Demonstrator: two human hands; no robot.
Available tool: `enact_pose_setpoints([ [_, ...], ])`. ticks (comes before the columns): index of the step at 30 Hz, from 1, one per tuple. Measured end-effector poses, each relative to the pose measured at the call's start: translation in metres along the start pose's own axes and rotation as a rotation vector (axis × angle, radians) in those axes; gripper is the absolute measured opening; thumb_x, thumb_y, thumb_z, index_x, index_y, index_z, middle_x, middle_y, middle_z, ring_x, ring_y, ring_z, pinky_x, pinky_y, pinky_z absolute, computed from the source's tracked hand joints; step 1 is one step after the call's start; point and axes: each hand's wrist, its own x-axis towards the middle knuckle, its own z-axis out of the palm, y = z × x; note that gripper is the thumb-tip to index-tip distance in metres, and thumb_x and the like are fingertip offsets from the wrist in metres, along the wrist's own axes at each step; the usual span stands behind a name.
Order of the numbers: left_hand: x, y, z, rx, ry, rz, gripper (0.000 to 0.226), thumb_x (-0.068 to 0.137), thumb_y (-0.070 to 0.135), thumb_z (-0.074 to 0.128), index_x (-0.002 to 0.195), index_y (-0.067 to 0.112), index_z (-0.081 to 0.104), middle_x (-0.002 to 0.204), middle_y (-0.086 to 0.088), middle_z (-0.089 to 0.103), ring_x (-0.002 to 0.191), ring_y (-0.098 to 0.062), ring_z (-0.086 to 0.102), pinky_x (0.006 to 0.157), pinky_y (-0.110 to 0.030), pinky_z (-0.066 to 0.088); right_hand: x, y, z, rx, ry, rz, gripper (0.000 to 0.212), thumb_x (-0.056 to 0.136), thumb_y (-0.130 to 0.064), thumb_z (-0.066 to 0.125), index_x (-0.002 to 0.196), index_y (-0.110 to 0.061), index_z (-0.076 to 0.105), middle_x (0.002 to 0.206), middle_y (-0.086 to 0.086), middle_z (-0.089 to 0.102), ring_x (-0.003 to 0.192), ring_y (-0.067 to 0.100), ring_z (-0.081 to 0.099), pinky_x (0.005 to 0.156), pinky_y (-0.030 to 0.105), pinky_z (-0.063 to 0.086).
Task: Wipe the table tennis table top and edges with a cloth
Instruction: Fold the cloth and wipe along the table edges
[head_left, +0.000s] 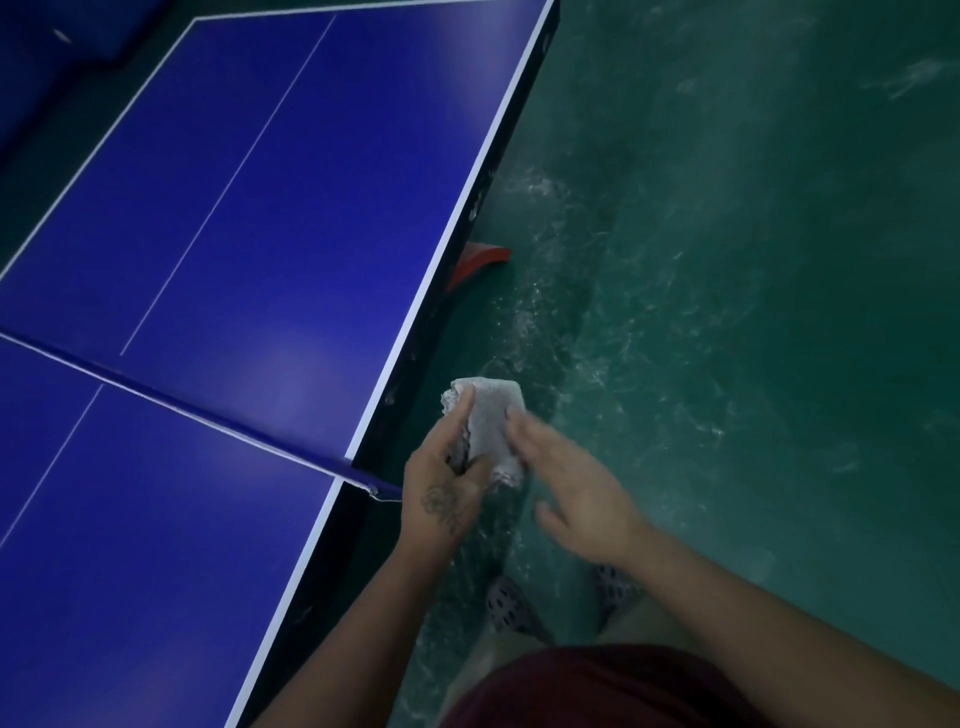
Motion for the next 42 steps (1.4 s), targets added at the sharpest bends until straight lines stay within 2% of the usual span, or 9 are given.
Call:
enact_pose_setpoints([
  [4,-0.003,0.008,0.002,-0.045,0.046,0.042,0.088,0.090,-0.021,0.070,0.153,0.034,0.043,0.162,-0.001,0.048,0.138,0.017,0.046,0.118,-0.015,0.039,0.001,0.014,0.002,0.071,-0.069,0.373,0.105,0.092,0.001,0.057,0.170,-0.017,-0.011,0.180,-0.001,-0.007,0.154,0.019,0.040,0.102,0.021,0.049],
  [8,-0.002,0.000,0.006,-0.031,0.031,0.052,0.091,0.089,-0.022,0.071,0.155,0.035,0.042,0.158,0.010,0.052,0.139,0.010,0.052,0.110,-0.012,0.047,-0.006,0.001,0.005,-0.007,0.188,-0.074,0.093,0.091,0.006,0.047,0.172,-0.014,0.006,0.178,0.010,0.018,0.163,0.023,0.024,0.128,0.034,0.034],
  [12,-0.001,0.001,0.011,-0.023,0.027,0.038,0.093,0.088,-0.026,0.067,0.153,0.035,0.040,0.159,0.011,0.042,0.137,0.020,0.036,0.105,0.000,0.038,-0.014,0.032,0.011,0.015,-0.152,0.408,0.103,0.093,0.000,0.054,0.171,-0.020,-0.010,0.179,0.008,0.013,0.163,0.021,0.022,0.123,0.036,0.039],
  [16,-0.001,-0.007,0.014,-0.038,0.030,0.014,0.094,0.089,-0.022,0.070,0.152,0.042,0.043,0.165,0.001,0.047,0.143,0.000,0.050,0.112,-0.015,0.047,-0.011,0.007,-0.005,0.053,0.317,-0.052,0.098,0.090,0.001,0.054,0.171,-0.011,0.002,0.180,0.008,0.006,0.166,0.018,0.009,0.122,0.031,0.041],
  [21,0.000,-0.006,0.020,-0.082,0.056,-0.002,0.095,0.088,-0.022,0.070,0.156,0.038,0.043,0.164,-0.005,0.049,0.146,-0.020,0.053,0.111,-0.021,0.049,-0.008,0.052,0.007,-0.144,-0.567,0.349,0.053,0.096,-0.013,0.057,0.149,-0.021,0.060,0.149,0.010,0.063,0.134,0.029,0.062,0.109,0.035,0.052],
  [29,0.009,-0.022,0.004,-0.345,0.029,-0.169,0.079,0.084,0.001,0.089,0.151,0.033,0.062,0.146,0.026,0.064,0.133,-0.001,0.063,0.104,-0.034,0.060,0.029,0.007,-0.028,1.303,-0.112,0.651,0.060,0.100,-0.054,0.056,0.153,-0.043,0.030,0.134,0.006,0.073,0.106,0.026,0.077,0.091,0.046,0.060],
  [35,0.040,-0.055,-0.022,-0.324,-0.060,-0.143,0.078,0.087,-0.002,0.086,0.154,0.024,0.055,0.121,-0.001,0.075,0.083,-0.012,0.054,0.077,-0.036,0.067,0.061,-0.018,-0.027,1.124,0.069,0.437,0.093,0.088,0.009,0.078,0.155,-0.046,0.043,0.121,0.008,0.075,0.110,0.025,0.076,0.081,0.032,0.063],
  [36,0.049,-0.062,-0.028,-0.284,-0.080,-0.111,0.078,0.087,0.000,0.087,0.154,0.022,0.055,0.131,-0.005,0.073,0.126,-0.032,0.040,0.086,-0.039,0.067,0.066,-0.020,-0.023,1.061,0.084,0.423,0.092,0.087,0.011,0.079,0.154,-0.044,0.048,0.121,0.007,0.074,0.110,0.026,0.076,0.083,0.035,0.064],
  [42,0.104,-0.093,-0.054,-0.064,-0.214,-0.037,0.075,0.080,0.002,0.092,0.141,0.036,0.063,0.126,0.010,0.064,0.107,0.013,0.063,0.094,-0.016,0.053,0.094,-0.036,-0.003,0.696,0.194,0.476,0.070,0.086,0.004,0.084,0.135,-0.041,0.061,0.120,-0.001,0.072,0.107,0.025,0.075,0.097,0.047,0.062],
])
